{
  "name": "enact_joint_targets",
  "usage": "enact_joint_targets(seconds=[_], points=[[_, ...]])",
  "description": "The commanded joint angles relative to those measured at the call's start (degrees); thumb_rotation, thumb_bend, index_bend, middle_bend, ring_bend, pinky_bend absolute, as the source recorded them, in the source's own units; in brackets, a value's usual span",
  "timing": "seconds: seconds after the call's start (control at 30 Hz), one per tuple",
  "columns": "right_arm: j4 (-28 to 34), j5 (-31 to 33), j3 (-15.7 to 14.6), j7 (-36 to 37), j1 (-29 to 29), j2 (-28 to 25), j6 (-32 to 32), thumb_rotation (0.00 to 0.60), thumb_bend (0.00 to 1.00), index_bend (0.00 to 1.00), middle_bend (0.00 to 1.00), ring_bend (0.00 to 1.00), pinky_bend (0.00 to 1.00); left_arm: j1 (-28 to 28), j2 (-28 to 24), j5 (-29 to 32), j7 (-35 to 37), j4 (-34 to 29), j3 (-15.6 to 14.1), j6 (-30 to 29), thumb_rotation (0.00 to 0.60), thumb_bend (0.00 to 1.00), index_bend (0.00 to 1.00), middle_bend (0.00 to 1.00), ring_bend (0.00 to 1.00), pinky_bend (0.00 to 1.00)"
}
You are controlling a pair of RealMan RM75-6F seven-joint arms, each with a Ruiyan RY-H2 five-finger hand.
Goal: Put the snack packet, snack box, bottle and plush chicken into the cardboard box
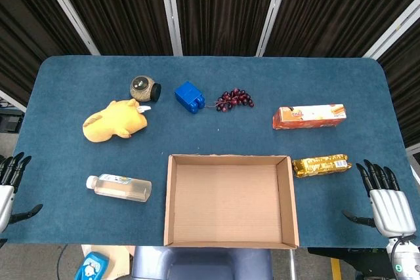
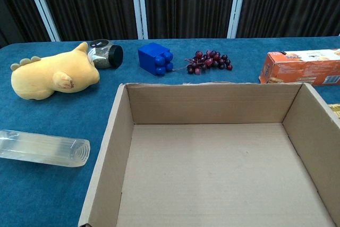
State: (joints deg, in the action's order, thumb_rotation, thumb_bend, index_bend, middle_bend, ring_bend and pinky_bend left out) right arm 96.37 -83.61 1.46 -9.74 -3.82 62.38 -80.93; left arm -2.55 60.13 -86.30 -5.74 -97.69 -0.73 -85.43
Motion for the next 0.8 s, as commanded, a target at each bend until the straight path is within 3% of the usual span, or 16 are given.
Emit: enact_joint_targets(seconds=[0.03, 0.8], points=[[0.0, 0.1, 0.0, 0.0, 0.1, 0.0, 0.0, 0.6, 0.03, 0.04, 0.0, 0.0, 0.0, 0.0, 0.0, 0.0, 0.1, 0.0, 0.0, 0.1, 0.6, 0.06, 0.0, 0.0, 0.0, 0.0], [-0.2, -0.7, -0.3, 0.9, 0.4, -0.3, -0.6, 0.6, 0.03, 0.04, 0.0, 0.0, 0.0, -0.3, -0.1, -0.9, 0.2, -0.3, 0.0, 0.4, 0.6, 0.06, 0.0, 0.0, 0.0, 0.0]])
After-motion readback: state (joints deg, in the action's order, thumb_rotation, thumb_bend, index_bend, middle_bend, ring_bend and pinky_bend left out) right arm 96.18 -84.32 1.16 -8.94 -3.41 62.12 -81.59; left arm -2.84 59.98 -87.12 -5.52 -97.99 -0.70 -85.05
